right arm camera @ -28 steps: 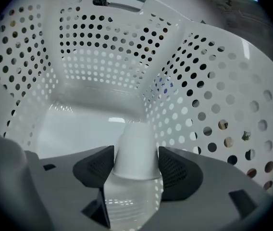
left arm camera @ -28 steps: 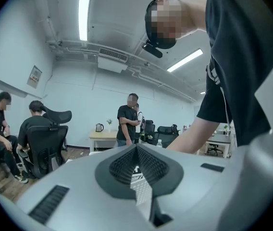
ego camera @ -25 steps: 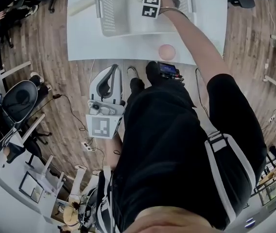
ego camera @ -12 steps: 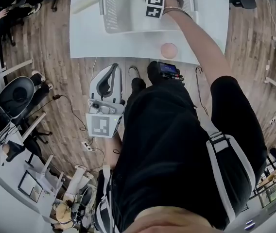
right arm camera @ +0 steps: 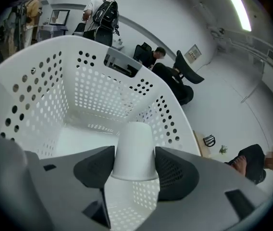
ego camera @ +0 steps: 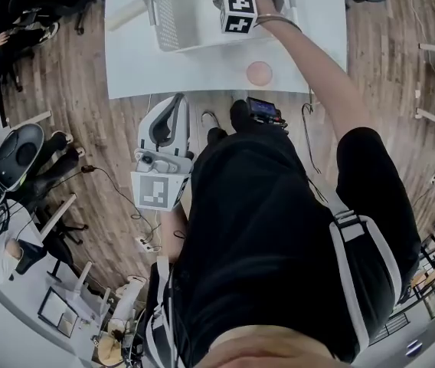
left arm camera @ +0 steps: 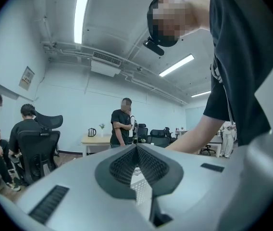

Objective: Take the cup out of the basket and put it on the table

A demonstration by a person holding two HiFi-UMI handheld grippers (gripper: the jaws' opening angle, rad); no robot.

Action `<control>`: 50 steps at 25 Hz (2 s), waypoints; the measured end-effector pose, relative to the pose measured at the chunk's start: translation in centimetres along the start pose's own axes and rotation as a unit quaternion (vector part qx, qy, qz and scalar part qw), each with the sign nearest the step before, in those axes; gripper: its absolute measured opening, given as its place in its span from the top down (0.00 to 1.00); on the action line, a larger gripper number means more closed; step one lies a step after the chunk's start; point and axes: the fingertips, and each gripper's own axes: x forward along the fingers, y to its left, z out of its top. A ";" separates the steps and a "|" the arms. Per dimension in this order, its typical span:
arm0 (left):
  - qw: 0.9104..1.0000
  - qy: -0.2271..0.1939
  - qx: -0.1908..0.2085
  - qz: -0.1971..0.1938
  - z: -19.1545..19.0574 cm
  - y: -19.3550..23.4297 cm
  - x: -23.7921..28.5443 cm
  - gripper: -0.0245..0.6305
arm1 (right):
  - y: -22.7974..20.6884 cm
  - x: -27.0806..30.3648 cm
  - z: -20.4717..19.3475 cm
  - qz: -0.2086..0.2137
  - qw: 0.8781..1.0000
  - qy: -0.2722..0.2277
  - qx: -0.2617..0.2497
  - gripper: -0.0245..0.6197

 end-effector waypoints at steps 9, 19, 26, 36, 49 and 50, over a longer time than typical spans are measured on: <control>0.999 -0.013 0.004 -0.044 0.3 -1.3 -2.6 0.93 | -0.7 -7.5 2.6 -0.061 0.998 -0.011 0.004 0.54; 0.996 -0.019 0.005 -0.091 0.3 -1.5 -7.2 0.93 | 0.7 -18.3 7.3 -0.133 0.989 -0.038 0.049 0.54; 0.991 -0.023 0.004 -0.131 0.2 -3.2 -9.9 0.93 | 4.2 -26.0 9.5 -0.171 0.977 -0.068 0.112 0.54; 0.983 -0.014 0.000 -0.182 -0.7 -4.6 -10.2 0.93 | 8.4 -31.6 11.0 -0.173 0.951 -0.130 0.220 0.54; 0.986 -0.030 0.002 -0.167 0.0 -10.8 -9.2 0.93 | 13.9 -41.8 11.2 -0.170 0.881 -0.311 0.314 0.54; 0.986 -0.030 0.003 -0.166 0.0 -11.2 -9.2 0.93 | 14.1 -42.3 11.0 -0.171 0.872 -0.326 0.324 0.54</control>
